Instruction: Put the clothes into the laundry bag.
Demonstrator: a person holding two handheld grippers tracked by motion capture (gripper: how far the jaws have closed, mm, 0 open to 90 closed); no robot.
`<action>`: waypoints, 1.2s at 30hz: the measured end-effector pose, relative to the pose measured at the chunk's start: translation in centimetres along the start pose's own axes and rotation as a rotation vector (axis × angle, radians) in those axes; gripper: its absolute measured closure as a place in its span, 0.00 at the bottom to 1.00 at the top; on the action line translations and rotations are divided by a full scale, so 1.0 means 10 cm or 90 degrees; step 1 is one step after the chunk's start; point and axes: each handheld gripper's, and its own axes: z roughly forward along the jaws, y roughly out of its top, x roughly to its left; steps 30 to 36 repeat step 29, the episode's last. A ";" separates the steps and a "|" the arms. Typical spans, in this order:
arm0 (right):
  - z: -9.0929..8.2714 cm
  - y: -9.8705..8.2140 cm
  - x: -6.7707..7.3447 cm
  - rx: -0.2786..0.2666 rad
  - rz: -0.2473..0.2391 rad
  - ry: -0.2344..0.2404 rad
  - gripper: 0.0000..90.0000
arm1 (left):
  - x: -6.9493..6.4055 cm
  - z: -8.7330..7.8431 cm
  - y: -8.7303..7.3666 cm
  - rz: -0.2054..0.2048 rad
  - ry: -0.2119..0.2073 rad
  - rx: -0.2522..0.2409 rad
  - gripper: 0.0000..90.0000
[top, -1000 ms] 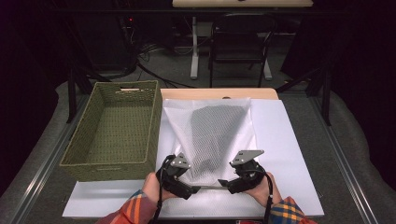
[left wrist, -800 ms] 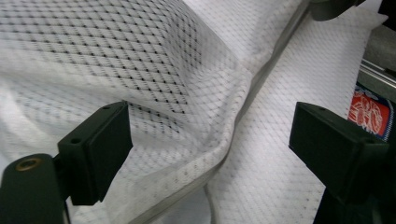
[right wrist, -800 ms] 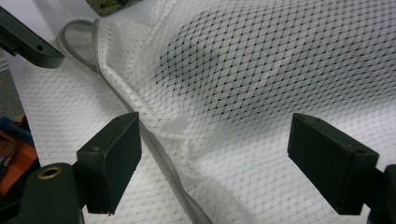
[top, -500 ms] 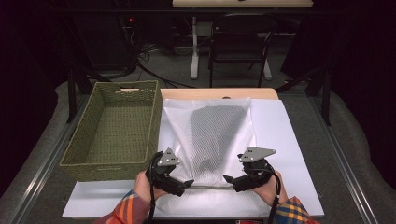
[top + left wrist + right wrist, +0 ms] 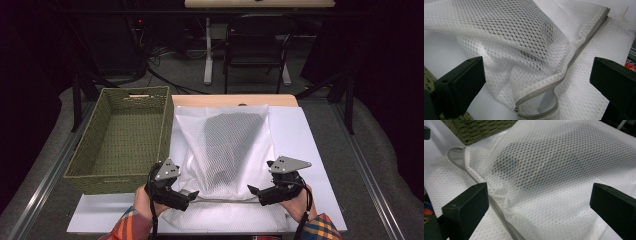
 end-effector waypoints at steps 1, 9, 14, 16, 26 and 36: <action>-0.01 0.00 0.00 -0.001 -0.001 -0.005 0.02 | 0.00 -0.01 -0.01 0.002 0.002 -0.006 0.00; -0.12 -0.08 -0.08 -0.012 0.011 -0.030 0.00 | -0.02 -0.06 -0.06 0.016 0.006 -0.016 0.00; -0.18 -0.15 -0.14 -0.015 0.021 -0.048 0.00 | -0.02 -0.10 -0.11 0.027 0.012 -0.019 0.00; -0.19 -0.18 -0.16 -0.016 0.028 -0.055 0.00 | -0.01 -0.11 -0.13 0.029 0.017 -0.021 0.00; -0.19 -0.29 -0.26 -0.026 0.052 -0.066 0.00 | 0.01 -0.10 -0.18 0.042 0.011 -0.030 0.00; -0.18 -0.31 -0.27 -0.027 0.051 -0.071 0.00 | 0.01 -0.07 -0.19 0.050 0.005 -0.028 0.00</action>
